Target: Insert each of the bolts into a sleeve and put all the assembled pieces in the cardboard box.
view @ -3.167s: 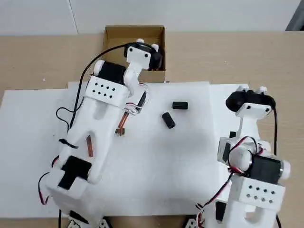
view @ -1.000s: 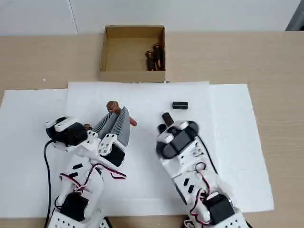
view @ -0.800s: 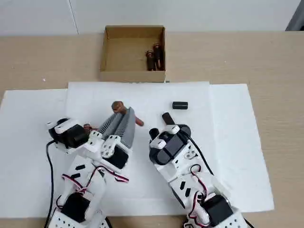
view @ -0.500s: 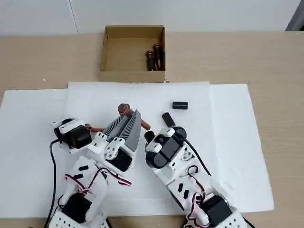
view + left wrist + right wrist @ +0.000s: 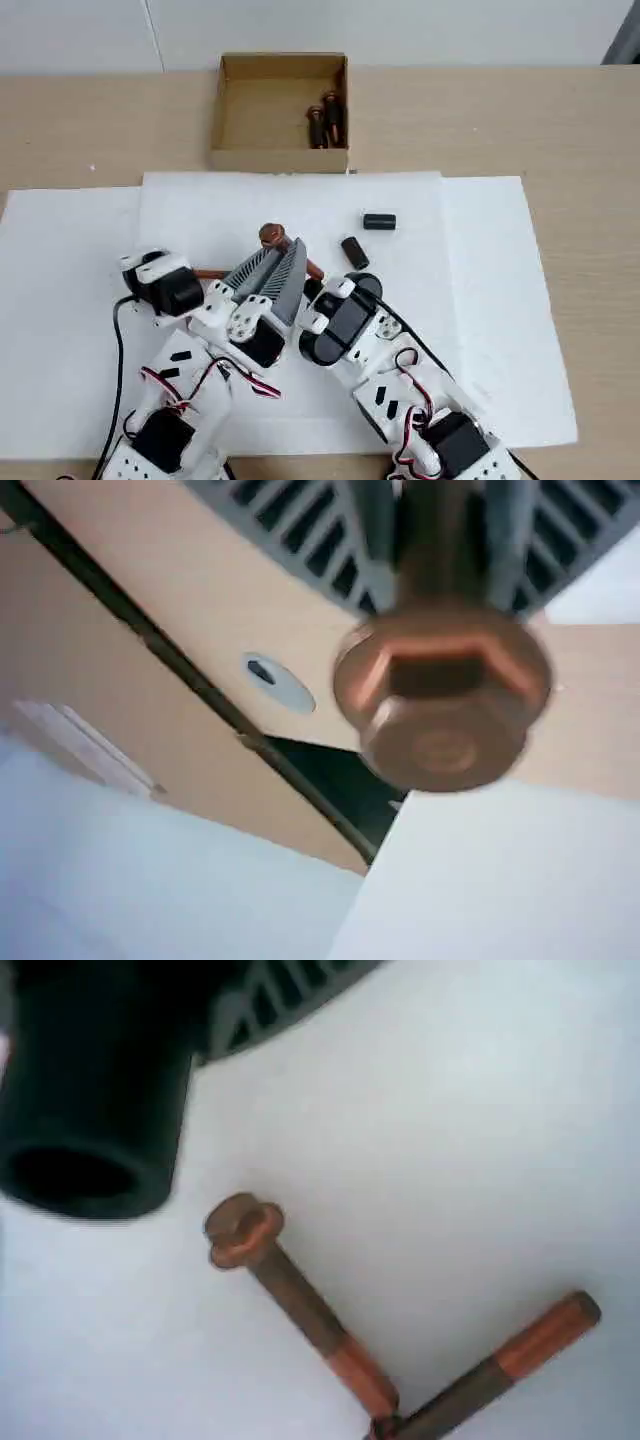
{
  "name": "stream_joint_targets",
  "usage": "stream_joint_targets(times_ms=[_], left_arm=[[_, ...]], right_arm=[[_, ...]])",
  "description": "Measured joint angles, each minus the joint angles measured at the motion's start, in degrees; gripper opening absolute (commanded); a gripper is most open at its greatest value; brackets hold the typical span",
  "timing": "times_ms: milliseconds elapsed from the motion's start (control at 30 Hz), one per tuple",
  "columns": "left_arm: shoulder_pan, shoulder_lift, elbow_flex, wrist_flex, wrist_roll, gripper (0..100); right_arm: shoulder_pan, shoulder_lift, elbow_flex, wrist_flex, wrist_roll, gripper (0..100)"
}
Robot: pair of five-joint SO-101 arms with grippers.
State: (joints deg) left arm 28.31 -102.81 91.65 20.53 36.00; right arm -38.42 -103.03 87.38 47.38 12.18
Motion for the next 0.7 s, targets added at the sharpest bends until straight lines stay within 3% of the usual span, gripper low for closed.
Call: stream_joint_targets(times_ms=[700], left_arm=[[0.18,-0.35,0.26,2.55,-2.99,1]], right_arm=[[2.64,0.09,0.09,-5.63,6.68,0.4]])
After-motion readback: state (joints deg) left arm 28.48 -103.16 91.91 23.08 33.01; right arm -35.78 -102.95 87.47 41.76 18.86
